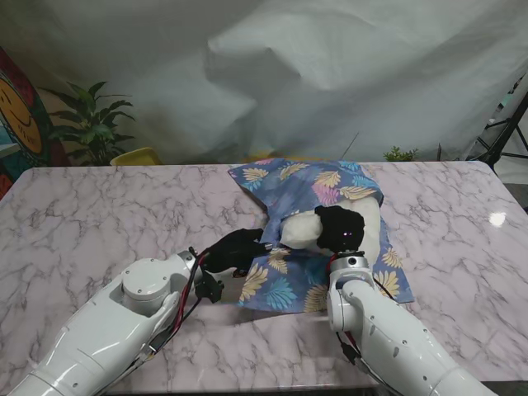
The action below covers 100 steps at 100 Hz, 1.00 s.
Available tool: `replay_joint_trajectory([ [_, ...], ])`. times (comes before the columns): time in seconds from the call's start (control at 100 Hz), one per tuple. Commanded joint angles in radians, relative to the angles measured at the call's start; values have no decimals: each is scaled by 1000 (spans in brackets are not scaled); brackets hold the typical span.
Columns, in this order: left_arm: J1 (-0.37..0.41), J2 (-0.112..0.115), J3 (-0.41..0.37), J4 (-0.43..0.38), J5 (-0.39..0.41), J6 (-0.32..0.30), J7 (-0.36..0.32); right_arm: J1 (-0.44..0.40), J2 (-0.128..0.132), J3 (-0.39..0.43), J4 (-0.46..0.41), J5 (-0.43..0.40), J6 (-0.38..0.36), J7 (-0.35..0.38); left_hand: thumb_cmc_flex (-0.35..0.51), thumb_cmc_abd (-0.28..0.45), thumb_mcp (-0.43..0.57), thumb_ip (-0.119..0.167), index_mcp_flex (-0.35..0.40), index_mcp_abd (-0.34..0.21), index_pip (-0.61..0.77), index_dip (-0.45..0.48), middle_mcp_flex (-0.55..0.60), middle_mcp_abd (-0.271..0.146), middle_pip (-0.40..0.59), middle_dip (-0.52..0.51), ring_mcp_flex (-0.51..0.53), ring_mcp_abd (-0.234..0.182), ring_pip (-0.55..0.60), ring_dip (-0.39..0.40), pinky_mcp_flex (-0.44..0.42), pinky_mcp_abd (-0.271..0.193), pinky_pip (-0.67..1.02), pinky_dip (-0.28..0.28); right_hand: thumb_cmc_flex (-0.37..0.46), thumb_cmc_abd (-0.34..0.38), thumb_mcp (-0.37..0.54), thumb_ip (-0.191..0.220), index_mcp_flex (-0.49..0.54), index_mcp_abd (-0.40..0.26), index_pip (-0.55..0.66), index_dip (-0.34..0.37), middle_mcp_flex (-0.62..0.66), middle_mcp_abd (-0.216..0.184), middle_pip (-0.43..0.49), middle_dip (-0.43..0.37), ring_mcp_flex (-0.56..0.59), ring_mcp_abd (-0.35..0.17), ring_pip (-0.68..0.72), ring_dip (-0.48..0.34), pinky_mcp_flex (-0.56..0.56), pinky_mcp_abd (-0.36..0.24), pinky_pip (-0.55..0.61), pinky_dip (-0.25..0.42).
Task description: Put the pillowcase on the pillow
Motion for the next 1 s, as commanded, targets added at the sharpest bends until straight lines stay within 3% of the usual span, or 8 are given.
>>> replay_joint_trajectory([
  [0.0,0,2,0,10,-15,6,-32,15,-8,12,10,-4,36,-4,70,18,-2,8,-1,-121,62,17,50,45,63,8,34,-104,58,-1,49,-67,118,10,115,137,170,66,87,-30,110,13,64,30,83,30,108,-57,405,68,93,-248,397,112],
  [0.13,1,4,4,34,-36,2,-68,32,-21,18,26,13,81,-12,69,16,2,9,1,-117,60,15,52,44,64,8,41,-104,55,-5,50,-70,127,13,116,138,171,67,88,-29,111,13,64,32,83,31,109,-57,412,71,95,-249,403,114],
  [0.2,-1,5,11,48,-37,-4,-82,38,-23,21,27,10,102,-12,70,14,1,9,2,-116,59,15,49,99,61,7,46,-104,54,-6,51,-73,132,14,115,139,170,66,87,-29,110,13,63,32,84,32,108,-57,415,72,96,-250,406,115],
  [0.33,-7,4,20,67,-35,7,-92,30,-16,31,1,-11,118,-2,70,15,3,10,1,-115,56,13,49,94,62,8,50,-104,55,-6,52,-77,139,17,116,140,168,66,84,-31,109,13,62,30,84,33,109,-59,421,74,96,-252,410,116],
  [0.4,-8,1,24,71,-18,27,-73,16,-14,41,-20,-13,110,-3,63,16,2,17,0,-107,25,-15,50,37,49,0,42,-101,47,-8,50,-79,129,13,116,140,168,67,84,-31,109,13,63,31,84,33,108,-59,423,75,96,-252,411,116],
  [0.6,-46,-17,53,133,35,35,-8,-25,-4,56,-72,-24,75,5,7,33,-3,39,20,-34,-356,-436,-35,37,-39,-21,-61,-37,-36,29,-37,-22,36,-11,117,140,169,67,85,-31,110,14,63,30,84,34,108,-59,427,76,97,-252,413,116],
  [0.83,-125,-36,126,254,107,-7,17,-49,2,66,-103,-31,50,10,-269,-40,7,35,95,-89,-547,-494,-242,-100,83,112,-193,-173,37,146,-170,-139,58,31,117,138,170,67,87,-31,109,14,64,30,86,37,108,-59,431,78,97,-251,416,116],
  [0.99,-163,-51,175,303,186,-11,77,-65,3,75,-124,-31,37,6,-338,-74,10,29,71,-137,-590,-507,-545,9,-62,225,-389,-152,-28,274,-359,-145,-5,72,118,138,171,67,89,-30,109,15,64,31,87,39,107,-58,435,79,98,-251,419,117],
])
